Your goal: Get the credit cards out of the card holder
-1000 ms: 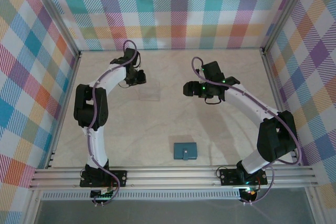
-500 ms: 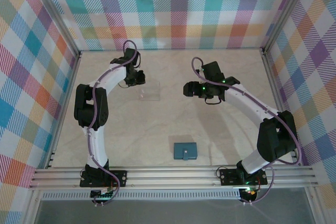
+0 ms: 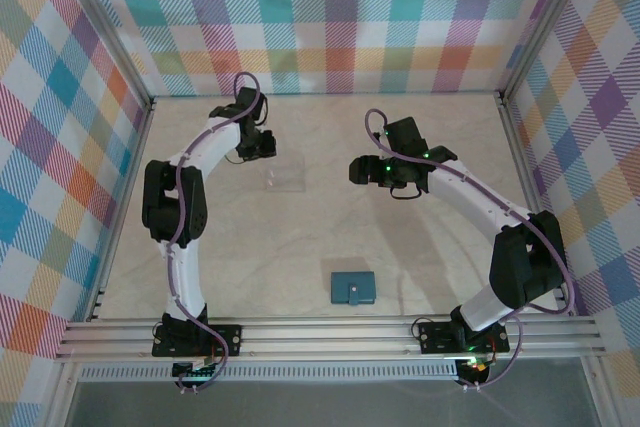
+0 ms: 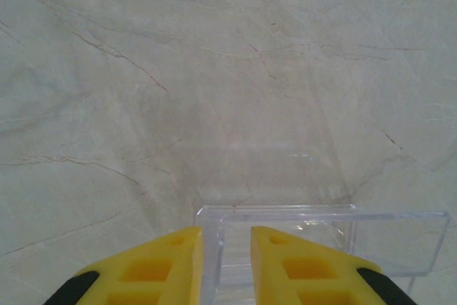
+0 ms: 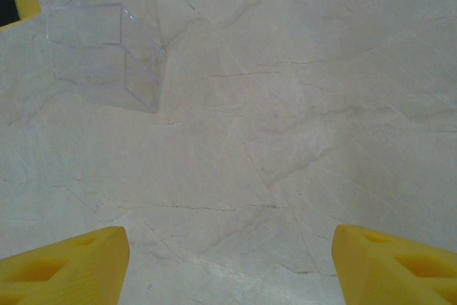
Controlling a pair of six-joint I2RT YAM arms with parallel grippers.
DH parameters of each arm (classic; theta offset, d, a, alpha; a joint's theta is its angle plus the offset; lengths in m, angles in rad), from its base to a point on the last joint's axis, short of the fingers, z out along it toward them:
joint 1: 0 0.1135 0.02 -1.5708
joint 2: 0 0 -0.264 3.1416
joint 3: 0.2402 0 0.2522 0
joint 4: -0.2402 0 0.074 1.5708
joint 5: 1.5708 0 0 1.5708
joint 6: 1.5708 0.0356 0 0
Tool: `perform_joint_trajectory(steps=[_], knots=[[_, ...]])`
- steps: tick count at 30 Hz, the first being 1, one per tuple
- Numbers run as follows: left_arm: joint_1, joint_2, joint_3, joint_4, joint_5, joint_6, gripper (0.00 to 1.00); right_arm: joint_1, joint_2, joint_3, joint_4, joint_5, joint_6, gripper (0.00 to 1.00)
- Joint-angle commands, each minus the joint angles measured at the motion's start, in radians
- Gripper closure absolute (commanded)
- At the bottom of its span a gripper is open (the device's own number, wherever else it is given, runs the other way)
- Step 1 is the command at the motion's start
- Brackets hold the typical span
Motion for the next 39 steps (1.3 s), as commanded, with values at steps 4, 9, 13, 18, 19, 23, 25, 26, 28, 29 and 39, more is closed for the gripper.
perform_joint_trajectory(steps=[4,9,13,18,19,23,25,26,28,29,39], knots=[[-0.008,0.055,0.021,-0.057,-0.002,0.009,0.76,0.007,-0.024,0.023,-0.021,0.000,-0.017,0.24],[-0.008,0.062,0.023,-0.058,0.005,0.002,0.82,0.007,-0.039,0.017,-0.025,0.000,-0.010,0.24],[-0.011,0.050,0.021,-0.059,0.002,0.001,0.86,0.007,-0.053,0.010,-0.020,0.000,-0.003,0.24],[-0.033,0.041,0.036,-0.081,-0.019,-0.009,0.91,0.007,-0.068,0.008,-0.027,0.005,-0.005,0.24],[-0.040,0.038,0.038,-0.084,-0.024,-0.012,0.92,0.007,-0.071,0.007,-0.028,0.005,-0.005,0.24],[-0.083,0.027,0.049,-0.097,-0.041,-0.036,0.93,0.007,-0.087,0.000,-0.030,0.008,-0.005,0.24],[-0.112,0.022,0.057,-0.110,-0.065,-0.050,0.93,0.007,-0.094,-0.003,-0.032,0.011,-0.006,0.24],[-0.124,0.022,0.061,-0.116,-0.072,-0.061,0.93,0.007,-0.098,-0.006,-0.032,0.012,-0.006,0.24],[-0.153,0.021,0.070,-0.127,-0.086,-0.082,0.93,0.007,-0.106,-0.013,-0.032,0.016,-0.008,0.24],[-0.165,0.021,0.074,-0.132,-0.095,-0.092,0.94,0.006,-0.111,-0.016,-0.031,0.017,-0.009,0.24],[-0.287,0.085,0.169,-0.180,-0.177,-0.173,0.94,0.007,-0.135,-0.032,-0.045,0.028,-0.021,0.24]])
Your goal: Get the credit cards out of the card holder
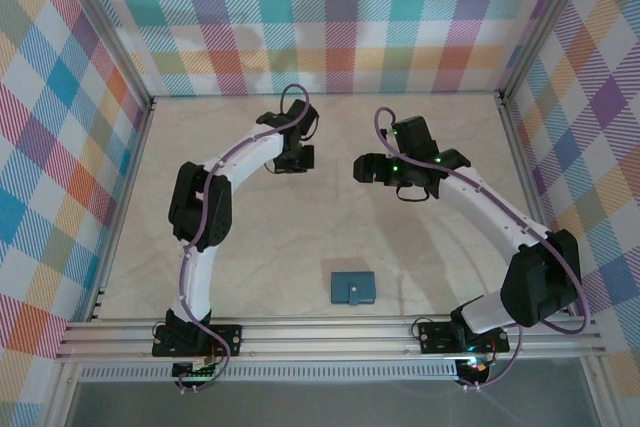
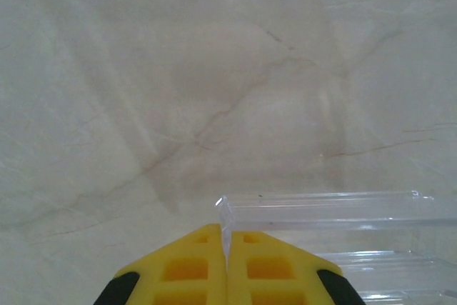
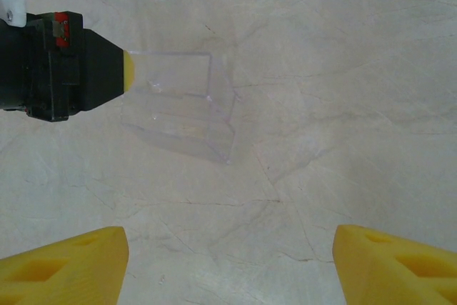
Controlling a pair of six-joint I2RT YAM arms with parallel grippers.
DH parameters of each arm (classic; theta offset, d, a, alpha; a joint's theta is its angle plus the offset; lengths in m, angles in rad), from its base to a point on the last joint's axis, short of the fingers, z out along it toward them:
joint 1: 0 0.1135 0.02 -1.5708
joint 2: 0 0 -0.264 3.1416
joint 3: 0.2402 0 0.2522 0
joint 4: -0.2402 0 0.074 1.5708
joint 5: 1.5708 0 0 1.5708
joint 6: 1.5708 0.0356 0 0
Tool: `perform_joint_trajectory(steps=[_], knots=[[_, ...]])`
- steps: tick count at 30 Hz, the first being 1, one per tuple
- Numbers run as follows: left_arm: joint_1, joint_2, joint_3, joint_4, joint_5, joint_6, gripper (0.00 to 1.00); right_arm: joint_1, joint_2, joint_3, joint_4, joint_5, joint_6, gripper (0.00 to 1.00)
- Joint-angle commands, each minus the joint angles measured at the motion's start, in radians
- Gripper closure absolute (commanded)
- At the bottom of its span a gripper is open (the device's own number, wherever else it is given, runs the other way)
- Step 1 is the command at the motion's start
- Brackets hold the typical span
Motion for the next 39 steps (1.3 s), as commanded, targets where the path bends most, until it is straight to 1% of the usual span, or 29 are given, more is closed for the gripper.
perform_joint_trajectory(steps=[1,7,14,17,19,22,28,31,34,39], knots=[[-0.031,0.036,0.066,-0.047,-0.051,-0.048,0.94,0.007,-0.028,-0.019,-0.021,0.012,-0.024,0.23],[-0.056,0.089,0.122,-0.073,-0.068,-0.087,0.95,0.007,-0.039,-0.023,-0.027,0.023,-0.037,0.23],[-0.060,0.104,0.119,-0.084,-0.080,-0.106,0.94,0.006,-0.042,-0.028,-0.028,0.023,-0.041,0.22],[-0.060,0.100,0.121,-0.094,-0.083,-0.102,0.90,0.007,-0.044,-0.023,-0.041,0.025,-0.045,0.22],[-0.060,0.092,0.122,-0.096,-0.079,-0.101,0.84,0.007,-0.050,-0.022,-0.045,0.025,-0.045,0.22],[-0.060,0.077,0.128,-0.104,-0.081,-0.096,0.78,0.006,-0.060,-0.016,-0.052,0.021,-0.039,0.22],[-0.060,0.021,0.144,-0.129,-0.071,-0.083,0.75,0.007,-0.085,0.001,-0.125,0.004,-0.014,0.25],[-0.060,-0.029,0.113,-0.117,-0.047,-0.077,0.75,0.007,-0.107,-0.017,-0.164,-0.001,0.003,0.24],[-0.061,-0.098,0.038,-0.076,-0.009,-0.075,0.75,0.008,-0.135,-0.047,-0.197,-0.026,0.024,0.25],[-0.070,-0.228,-0.133,0.003,0.022,-0.079,0.74,0.043,-0.183,-0.112,-0.242,-0.030,0.063,0.32]])
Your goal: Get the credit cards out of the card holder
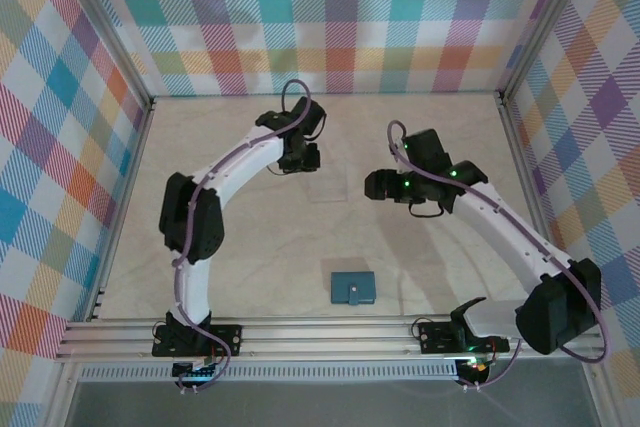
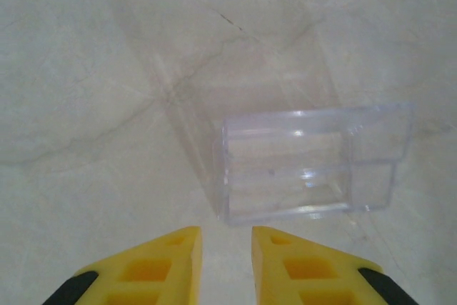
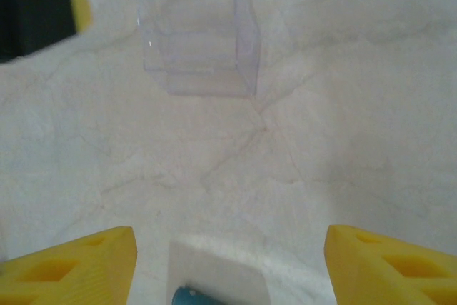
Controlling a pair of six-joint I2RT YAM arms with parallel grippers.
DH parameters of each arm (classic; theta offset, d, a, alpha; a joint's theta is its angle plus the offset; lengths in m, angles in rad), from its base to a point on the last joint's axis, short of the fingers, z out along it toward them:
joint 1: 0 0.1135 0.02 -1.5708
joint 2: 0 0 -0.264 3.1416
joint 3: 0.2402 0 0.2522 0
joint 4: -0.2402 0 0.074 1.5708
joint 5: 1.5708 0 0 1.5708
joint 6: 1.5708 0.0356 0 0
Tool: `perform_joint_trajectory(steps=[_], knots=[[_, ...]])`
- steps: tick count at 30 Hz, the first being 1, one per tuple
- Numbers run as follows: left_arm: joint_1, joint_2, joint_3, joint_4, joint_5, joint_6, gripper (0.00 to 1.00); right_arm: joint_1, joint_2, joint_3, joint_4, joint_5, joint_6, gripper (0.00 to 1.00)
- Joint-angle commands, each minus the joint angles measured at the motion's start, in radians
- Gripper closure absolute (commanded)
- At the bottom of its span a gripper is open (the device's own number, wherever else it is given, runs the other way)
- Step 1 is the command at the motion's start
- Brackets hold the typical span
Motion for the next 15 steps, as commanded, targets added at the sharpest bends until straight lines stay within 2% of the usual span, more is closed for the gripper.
perform_joint_trajectory(steps=[1,4,15], knots=[[-0.012,-0.091,-0.102,0.048,0.038,0.001,0.74,0.038,-0.028,-0.046,-0.081,-0.025,0.050,0.36],[-0.018,-0.159,-0.195,0.077,0.056,-0.005,0.74,0.082,-0.046,-0.102,-0.089,-0.032,0.079,0.39],[-0.096,-0.318,-0.465,0.154,0.131,-0.039,0.73,0.218,-0.079,-0.283,-0.043,-0.006,0.205,0.41]])
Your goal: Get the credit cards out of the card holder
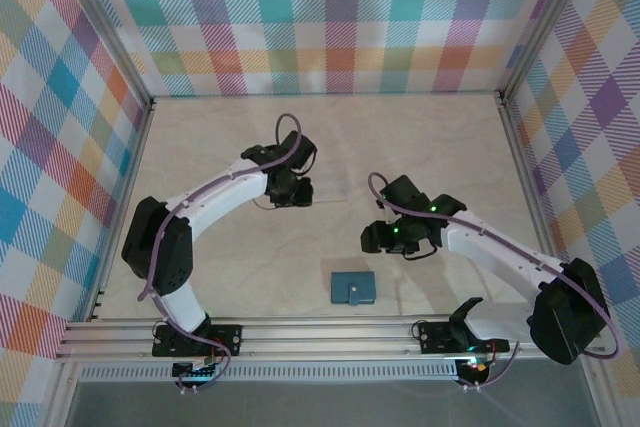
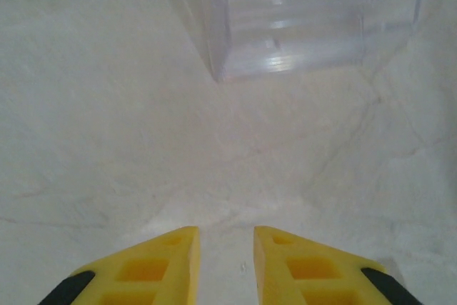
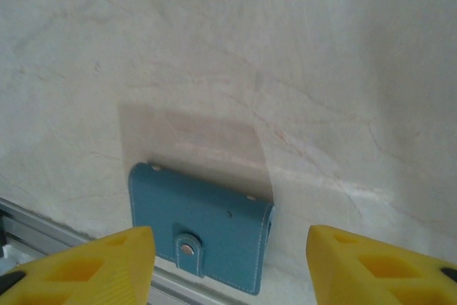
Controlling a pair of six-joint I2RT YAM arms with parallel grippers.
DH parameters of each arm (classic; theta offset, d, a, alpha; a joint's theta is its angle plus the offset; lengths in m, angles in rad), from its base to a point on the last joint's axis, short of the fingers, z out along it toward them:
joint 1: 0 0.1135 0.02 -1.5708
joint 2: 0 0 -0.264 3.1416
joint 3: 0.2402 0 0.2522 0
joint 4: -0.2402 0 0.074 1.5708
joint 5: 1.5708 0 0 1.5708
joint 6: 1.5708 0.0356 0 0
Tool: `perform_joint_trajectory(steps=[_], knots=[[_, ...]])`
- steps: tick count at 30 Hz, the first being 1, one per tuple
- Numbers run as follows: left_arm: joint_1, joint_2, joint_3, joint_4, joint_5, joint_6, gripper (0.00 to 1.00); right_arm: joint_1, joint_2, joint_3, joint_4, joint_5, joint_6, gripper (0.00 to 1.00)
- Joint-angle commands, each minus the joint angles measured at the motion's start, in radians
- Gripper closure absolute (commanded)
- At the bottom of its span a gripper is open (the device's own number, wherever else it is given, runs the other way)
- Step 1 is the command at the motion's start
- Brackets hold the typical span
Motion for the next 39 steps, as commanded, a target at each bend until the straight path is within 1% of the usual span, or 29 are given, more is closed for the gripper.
perform_joint_trajectory(steps=[1,4,9,11,14,18,20,22,28,34,37,39], knots=[[-0.028,-0.062,-0.059,0.038,0.033,-0.031,0.73,0.024,-0.019,-0.029,0.023,0.005,0.065,0.42],[-0.053,-0.091,-0.115,0.056,0.042,-0.050,0.73,0.047,0.000,-0.045,0.040,-0.007,0.078,0.46],[-0.114,-0.130,-0.185,0.075,0.043,-0.081,0.73,0.109,0.005,-0.114,0.024,0.017,0.154,0.47],[-0.136,-0.139,-0.212,0.100,0.067,-0.094,0.74,0.143,-0.002,-0.143,0.031,0.024,0.194,0.47],[-0.167,-0.133,-0.238,0.144,0.132,-0.119,0.73,0.177,-0.004,-0.170,0.033,0.023,0.246,0.47],[-0.205,-0.125,-0.262,0.168,0.153,-0.141,0.74,0.212,0.003,-0.212,0.105,-0.027,0.286,0.45],[-0.207,-0.130,-0.283,0.179,0.154,-0.156,0.74,0.229,0.017,-0.228,0.152,-0.058,0.304,0.45],[-0.208,-0.139,-0.300,0.186,0.143,-0.161,0.74,0.244,0.038,-0.228,0.170,-0.051,0.314,0.46],[-0.207,-0.161,-0.300,0.150,0.080,-0.158,0.74,0.256,0.120,-0.194,0.197,-0.015,0.302,0.56],[-0.207,-0.173,-0.301,0.117,0.035,-0.148,0.74,0.260,0.167,-0.138,0.179,0.035,0.267,0.77],[-0.207,-0.185,-0.306,0.102,0.014,-0.146,0.74,0.259,0.190,-0.099,0.178,0.045,0.223,0.83],[-0.207,-0.187,-0.303,0.086,0.001,-0.141,0.74,0.260,0.222,-0.056,0.164,0.050,0.178,0.86]])
